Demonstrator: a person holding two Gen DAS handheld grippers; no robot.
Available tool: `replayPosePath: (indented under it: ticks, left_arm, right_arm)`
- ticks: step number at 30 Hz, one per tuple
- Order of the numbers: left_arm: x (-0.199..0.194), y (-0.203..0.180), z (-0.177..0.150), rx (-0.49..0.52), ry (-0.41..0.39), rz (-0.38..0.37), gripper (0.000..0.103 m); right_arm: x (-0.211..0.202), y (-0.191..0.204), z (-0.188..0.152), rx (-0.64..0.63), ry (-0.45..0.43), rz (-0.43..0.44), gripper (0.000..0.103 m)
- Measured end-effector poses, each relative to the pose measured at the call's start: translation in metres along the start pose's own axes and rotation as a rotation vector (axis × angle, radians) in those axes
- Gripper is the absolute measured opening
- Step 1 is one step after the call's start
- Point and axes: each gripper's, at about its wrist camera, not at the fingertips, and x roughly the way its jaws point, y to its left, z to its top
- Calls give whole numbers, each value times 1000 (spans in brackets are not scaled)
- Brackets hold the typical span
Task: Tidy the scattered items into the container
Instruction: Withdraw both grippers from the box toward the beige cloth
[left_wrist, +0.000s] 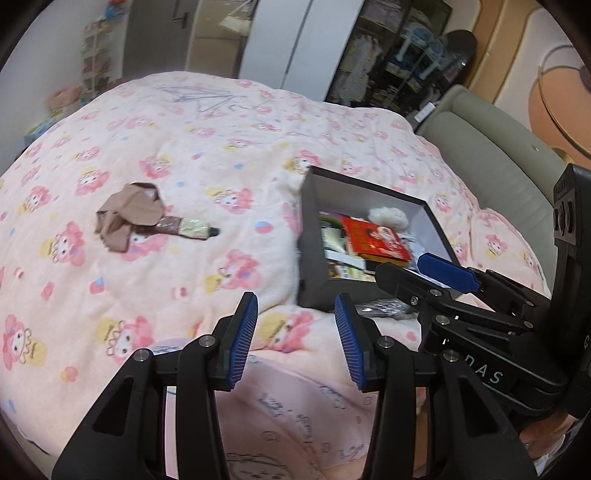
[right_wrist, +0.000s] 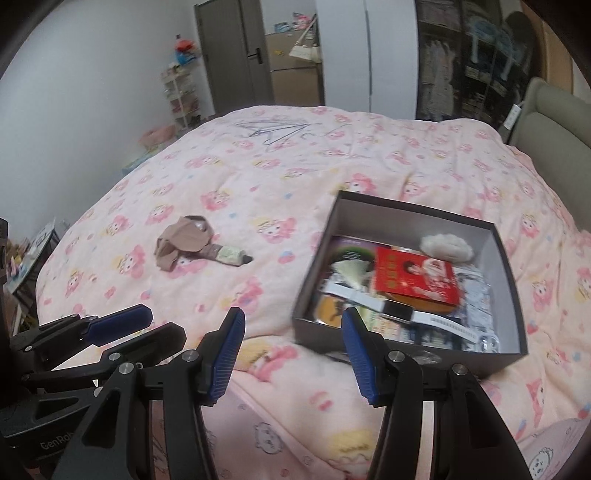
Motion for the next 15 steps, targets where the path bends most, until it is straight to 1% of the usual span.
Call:
replayPosePath:
  ticks: [6,11,15]
  left_arm:
    - [9,37,-5,-82,2,24,44]
    - [16,74,-2,-150,11,78,44]
    - [28,110,6,-204,24,96,44]
  right_arm:
    - [28,25,5,-43,49,19,51]
    - [65,48,15,-61,117,86,51]
    - [97,72,28,-77,157,128,51]
